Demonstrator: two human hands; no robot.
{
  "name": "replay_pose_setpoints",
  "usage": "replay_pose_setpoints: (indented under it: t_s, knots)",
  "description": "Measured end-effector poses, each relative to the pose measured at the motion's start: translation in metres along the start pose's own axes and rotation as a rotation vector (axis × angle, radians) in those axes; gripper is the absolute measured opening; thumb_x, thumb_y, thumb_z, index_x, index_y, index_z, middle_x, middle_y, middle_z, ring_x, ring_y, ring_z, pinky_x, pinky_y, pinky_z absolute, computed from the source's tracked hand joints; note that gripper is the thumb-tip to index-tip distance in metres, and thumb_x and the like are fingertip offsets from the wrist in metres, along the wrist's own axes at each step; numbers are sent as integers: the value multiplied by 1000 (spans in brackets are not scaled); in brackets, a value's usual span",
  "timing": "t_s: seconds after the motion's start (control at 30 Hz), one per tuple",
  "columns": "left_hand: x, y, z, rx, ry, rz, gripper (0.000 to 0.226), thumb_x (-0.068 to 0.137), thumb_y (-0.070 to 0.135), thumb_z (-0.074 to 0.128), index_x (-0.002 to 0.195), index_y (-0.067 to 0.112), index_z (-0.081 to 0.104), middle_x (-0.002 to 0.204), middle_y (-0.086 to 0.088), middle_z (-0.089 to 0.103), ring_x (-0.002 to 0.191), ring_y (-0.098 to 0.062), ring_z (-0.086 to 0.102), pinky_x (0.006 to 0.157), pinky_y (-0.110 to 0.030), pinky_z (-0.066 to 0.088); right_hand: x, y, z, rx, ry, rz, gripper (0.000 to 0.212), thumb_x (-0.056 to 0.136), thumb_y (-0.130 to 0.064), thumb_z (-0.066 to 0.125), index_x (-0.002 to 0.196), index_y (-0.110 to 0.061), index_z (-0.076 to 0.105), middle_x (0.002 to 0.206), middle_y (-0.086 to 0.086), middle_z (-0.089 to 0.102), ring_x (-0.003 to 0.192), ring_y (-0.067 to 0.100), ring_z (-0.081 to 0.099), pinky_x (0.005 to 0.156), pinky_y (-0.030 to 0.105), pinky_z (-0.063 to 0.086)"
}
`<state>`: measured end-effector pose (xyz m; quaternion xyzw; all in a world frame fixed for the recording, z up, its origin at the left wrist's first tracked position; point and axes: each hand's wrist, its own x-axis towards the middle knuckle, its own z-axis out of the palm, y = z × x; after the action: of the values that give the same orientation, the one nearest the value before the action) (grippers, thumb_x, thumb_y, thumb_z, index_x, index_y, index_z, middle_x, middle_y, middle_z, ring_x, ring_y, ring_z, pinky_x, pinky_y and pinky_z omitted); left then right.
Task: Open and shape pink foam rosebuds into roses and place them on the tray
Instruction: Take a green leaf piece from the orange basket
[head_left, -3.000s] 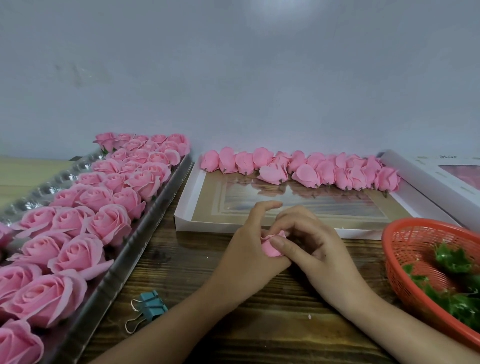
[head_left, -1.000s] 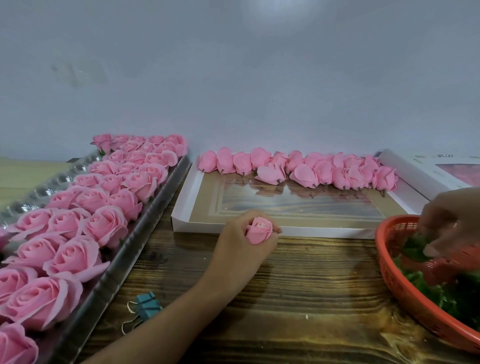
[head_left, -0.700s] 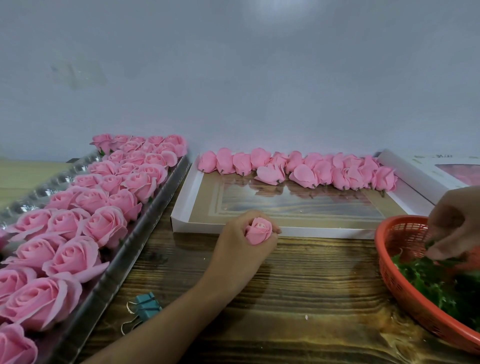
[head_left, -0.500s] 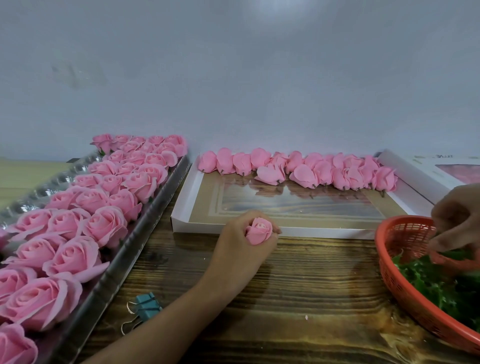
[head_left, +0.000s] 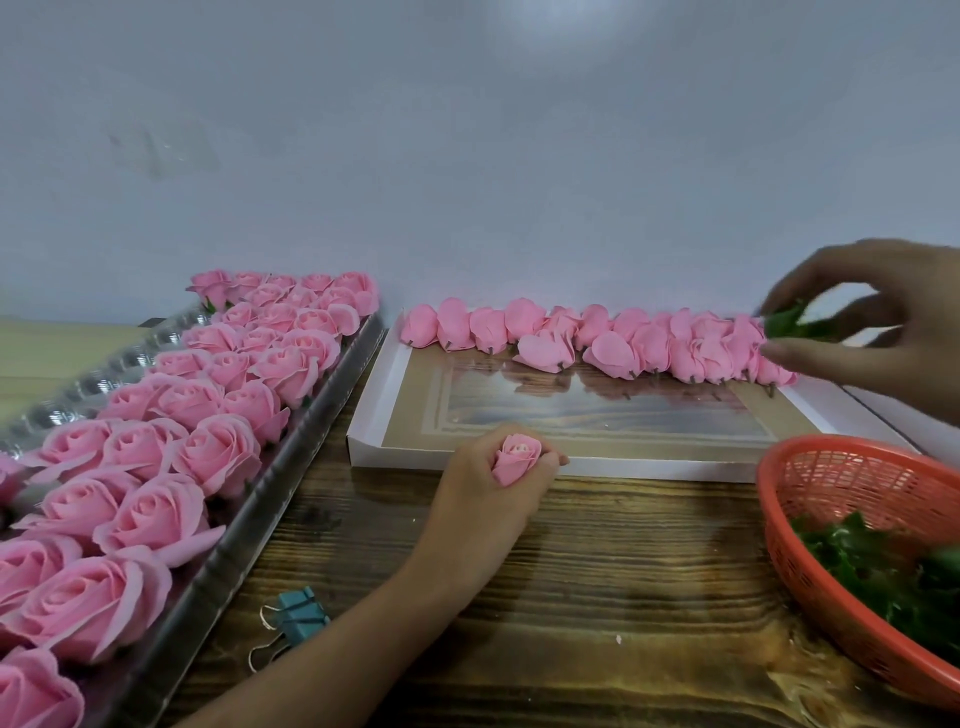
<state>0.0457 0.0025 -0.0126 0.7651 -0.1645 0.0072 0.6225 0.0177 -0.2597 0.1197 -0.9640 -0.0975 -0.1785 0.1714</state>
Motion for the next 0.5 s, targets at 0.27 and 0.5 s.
replay_pose_setpoints:
  t_s: [0.27,0.5]
  knots:
    - [0,1,0,-12,29,9,23,86,30,62,82,7,64,62,-8,62,53,-15,55,53,-27,47,-31,-95,53,317,-249,-209,35,70,-60,66,100,-43,61,101,-25,62,81,-4,63,65,13,50]
    - [2,1,-1,-126,119,39,32,89,23,60,59,14,54,49,2,49,47,-11,46,50,-21,42,-41,-104,115,332,-638,-134,36,72,-56,77,93,-31,63,81,-30,60,72,-10,57,58,7,39]
